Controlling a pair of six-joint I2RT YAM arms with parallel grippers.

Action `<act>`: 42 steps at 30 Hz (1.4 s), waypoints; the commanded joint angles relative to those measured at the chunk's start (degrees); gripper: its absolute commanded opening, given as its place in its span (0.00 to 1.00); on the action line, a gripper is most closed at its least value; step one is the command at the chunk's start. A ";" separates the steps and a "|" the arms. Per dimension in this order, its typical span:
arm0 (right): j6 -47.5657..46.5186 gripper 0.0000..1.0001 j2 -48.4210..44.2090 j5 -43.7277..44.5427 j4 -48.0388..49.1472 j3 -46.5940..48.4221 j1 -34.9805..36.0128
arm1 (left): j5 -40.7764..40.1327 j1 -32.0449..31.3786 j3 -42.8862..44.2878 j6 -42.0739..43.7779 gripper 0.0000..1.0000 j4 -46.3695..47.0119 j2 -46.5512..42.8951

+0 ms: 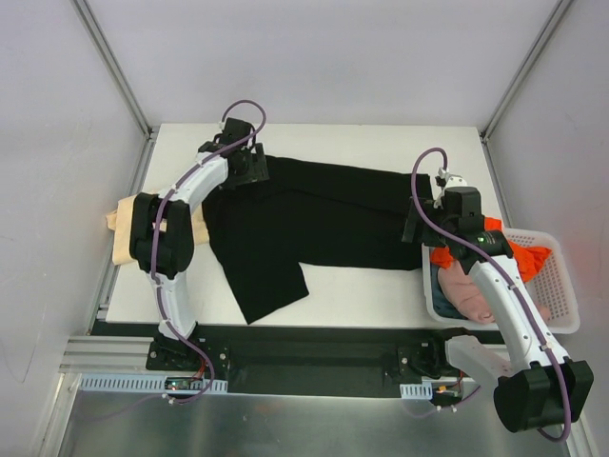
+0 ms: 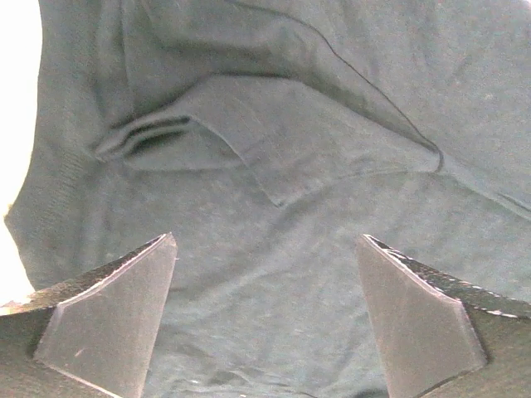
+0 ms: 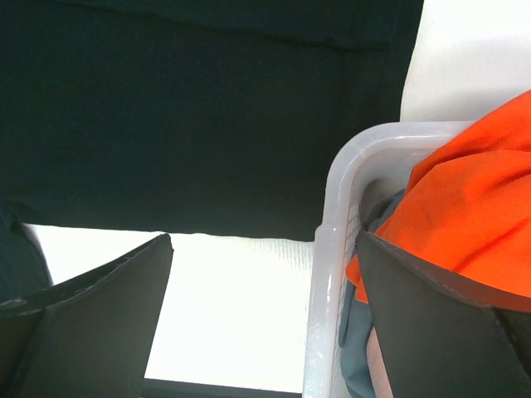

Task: Fold and stack the t-shirts
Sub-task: Fold the flattened tshirt in 1/3 of the way

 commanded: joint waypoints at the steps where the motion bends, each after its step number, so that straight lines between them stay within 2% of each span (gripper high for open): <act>1: 0.04 0.96 -0.72 -0.12 0.42 0.26 -0.31 | 3.80 -0.66 -2.56 -4.04 0.84 0.48 -0.59; 6: -0.04 0.96 -1.16 -0.03 0.06 0.35 -0.31 | 3.62 -0.66 0.16 -3.16 0.73 0.40 3.01; 12: -0.04 0.96 -0.63 0.94 -0.29 0.52 -0.22 | 4.76 -0.75 2.36 -3.25 0.65 0.39 7.06; 26: -0.22 0.96 1.48 1.02 -0.90 1.14 -0.31 | 8.72 -1.10 4.83 -4.21 0.41 0.48 10.49; 27: -0.22 0.96 1.48 0.94 -0.90 1.14 -0.22 | 8.64 -1.10 4.83 -4.30 0.35 0.48 10.49; 29: -0.31 0.97 1.56 0.94 -0.99 1.14 -0.31 | 8.63 -1.10 4.65 -4.39 0.31 0.48 10.23; 32: -0.31 0.97 1.83 0.76 -1.08 1.14 -0.22 | 8.11 -1.10 5.00 -4.30 0.19 0.48 9.97; 33: -0.31 0.96 1.91 0.33 -1.08 1.22 -0.22 | 8.19 -1.10 5.26 -4.22 0.14 0.40 9.96; 34: -0.39 0.97 2.09 0.06 -1.17 1.31 -0.22 | 8.37 -1.10 5.70 -3.78 0.02 0.48 9.96; 35: -0.39 0.96 2.09 -0.12 -1.17 1.31 -0.22 | 8.37 -1.10 6.40 -3.69 0.00 0.48 9.88; 42: -0.39 0.96 1.65 -0.12 -1.26 1.23 -0.31 | 9.16 -1.19 6.15 -3.51 0.00 0.48 7.33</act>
